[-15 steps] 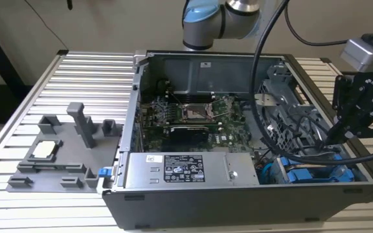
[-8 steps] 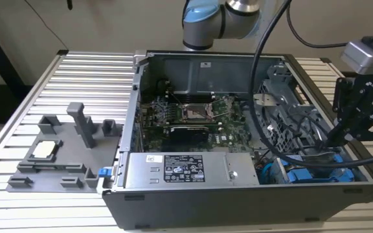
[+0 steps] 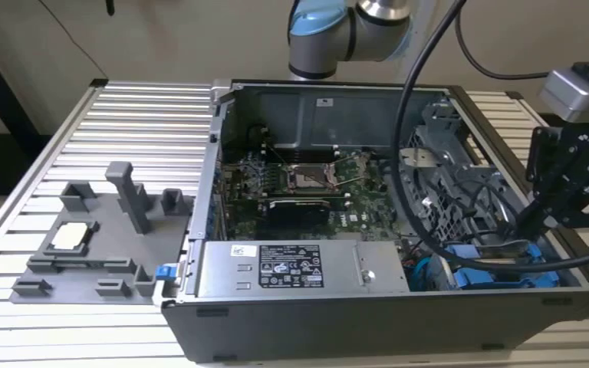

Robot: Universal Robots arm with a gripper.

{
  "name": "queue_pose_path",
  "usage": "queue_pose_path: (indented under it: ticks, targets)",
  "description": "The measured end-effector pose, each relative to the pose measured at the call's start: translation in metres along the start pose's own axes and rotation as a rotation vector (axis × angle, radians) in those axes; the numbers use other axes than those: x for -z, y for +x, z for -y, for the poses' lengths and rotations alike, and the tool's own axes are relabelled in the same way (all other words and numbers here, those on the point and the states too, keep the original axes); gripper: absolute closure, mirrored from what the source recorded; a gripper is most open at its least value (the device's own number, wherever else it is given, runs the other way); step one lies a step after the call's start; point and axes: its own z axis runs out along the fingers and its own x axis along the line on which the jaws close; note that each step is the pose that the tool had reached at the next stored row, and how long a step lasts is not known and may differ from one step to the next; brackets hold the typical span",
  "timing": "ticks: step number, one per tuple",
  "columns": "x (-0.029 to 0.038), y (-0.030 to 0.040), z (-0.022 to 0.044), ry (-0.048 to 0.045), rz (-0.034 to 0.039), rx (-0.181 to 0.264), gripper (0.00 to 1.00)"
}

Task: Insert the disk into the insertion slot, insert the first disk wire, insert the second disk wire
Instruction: 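Insert the first disk wire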

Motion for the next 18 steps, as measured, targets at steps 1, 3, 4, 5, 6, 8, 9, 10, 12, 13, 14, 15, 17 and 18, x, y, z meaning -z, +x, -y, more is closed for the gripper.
queue_pose_path:
  ticks: [1,3,4,5,6,8,9,10,12,13,14,15,17,18]
  targets:
    - [-0.0005,0.0006,0.0,-0.0025,0.0004,-0.002,0.81]
    - [-0.0013,0.0018,0.0007,-0.0114,0.0005,-0.002,0.81]
    - [-0.0017,0.0022,0.0012,-0.0166,0.0006,-0.003,0.81]
    - [-0.0022,0.0026,0.0017,-0.0214,0.0009,-0.003,0.81]
    - [-0.0029,0.0027,0.0022,-0.0256,0.0011,-0.003,0.81]
    - [-0.0044,0.0027,0.0033,-0.0312,0.001,-0.003,0.81]
    - [-0.0051,0.0028,0.0041,-0.0322,0.0009,-0.003,0.81]
    - [-0.0058,0.0028,0.0049,-0.0326,0.001,-0.003,0.81]
    - [-0.0071,0.0028,0.0055,-0.0328,0.0012,-0.004,0.81]
    - [-0.0078,0.0028,0.0056,-0.0328,0.0013,-0.005,0.81]
    - [-0.0084,0.0027,0.0059,-0.033,0.0014,-0.005,0.81]
    - [-0.0089,0.0028,0.0061,-0.0331,0.0022,-0.005,0.81]
    - [-0.009,0.0027,0.0061,-0.0331,0.0035,-0.005,0.81]
    - [-0.009,0.0027,0.0061,-0.0331,0.0035,-0.005,0.81]
